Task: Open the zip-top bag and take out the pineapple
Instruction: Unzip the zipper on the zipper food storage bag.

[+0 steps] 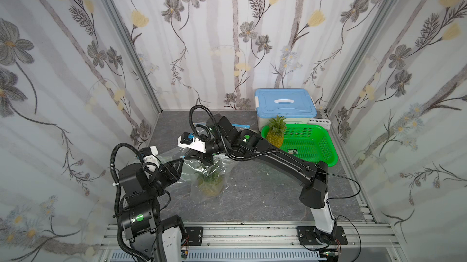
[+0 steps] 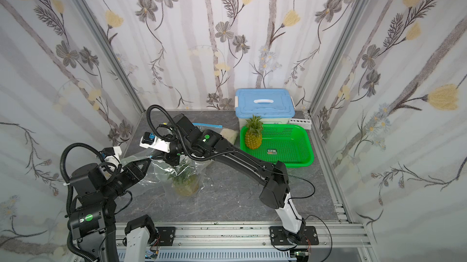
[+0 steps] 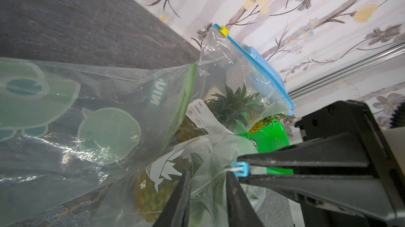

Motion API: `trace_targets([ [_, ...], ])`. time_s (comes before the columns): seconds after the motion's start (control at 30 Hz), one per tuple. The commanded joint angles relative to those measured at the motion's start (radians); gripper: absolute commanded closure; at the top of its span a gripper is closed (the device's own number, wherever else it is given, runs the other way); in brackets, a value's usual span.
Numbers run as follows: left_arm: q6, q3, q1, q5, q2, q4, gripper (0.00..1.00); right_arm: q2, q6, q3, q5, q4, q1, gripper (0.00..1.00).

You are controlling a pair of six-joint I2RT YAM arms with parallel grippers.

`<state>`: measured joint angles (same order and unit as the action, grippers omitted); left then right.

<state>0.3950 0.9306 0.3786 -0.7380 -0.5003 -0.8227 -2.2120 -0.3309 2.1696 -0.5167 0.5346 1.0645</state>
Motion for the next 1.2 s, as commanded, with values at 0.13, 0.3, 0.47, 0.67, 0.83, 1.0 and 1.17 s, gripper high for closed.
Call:
trace_targets([
  [0.13,-0.005,-0.029,0.000,-0.041,0.046,0.108,0.72,0.012,-0.016,0.001,-0.036,0.000,-0.005,1.00],
  [0.3,-0.027,-0.054,0.000,-0.043,0.095,0.142,0.73,0.018,-0.042,0.001,-0.059,0.021,-0.008,1.00],
  [0.47,-0.024,-0.087,0.000,-0.066,0.095,0.184,0.72,0.026,-0.070,0.001,-0.100,0.052,-0.011,1.00],
  [0.67,0.005,-0.112,0.000,-0.128,0.095,0.260,0.73,0.028,-0.077,0.001,-0.119,0.051,-0.014,1.00],
  [0.83,0.009,-0.124,0.000,-0.188,0.102,0.299,0.71,0.025,-0.077,0.001,-0.149,0.039,-0.018,1.00],
  [1.0,0.037,-0.158,-0.004,-0.238,0.111,0.368,0.72,0.023,-0.079,0.001,-0.181,0.035,-0.022,1.00],
  [1.17,0.064,-0.189,-0.004,-0.272,0.112,0.433,0.77,0.021,-0.081,0.002,-0.217,0.031,-0.031,1.00],
])
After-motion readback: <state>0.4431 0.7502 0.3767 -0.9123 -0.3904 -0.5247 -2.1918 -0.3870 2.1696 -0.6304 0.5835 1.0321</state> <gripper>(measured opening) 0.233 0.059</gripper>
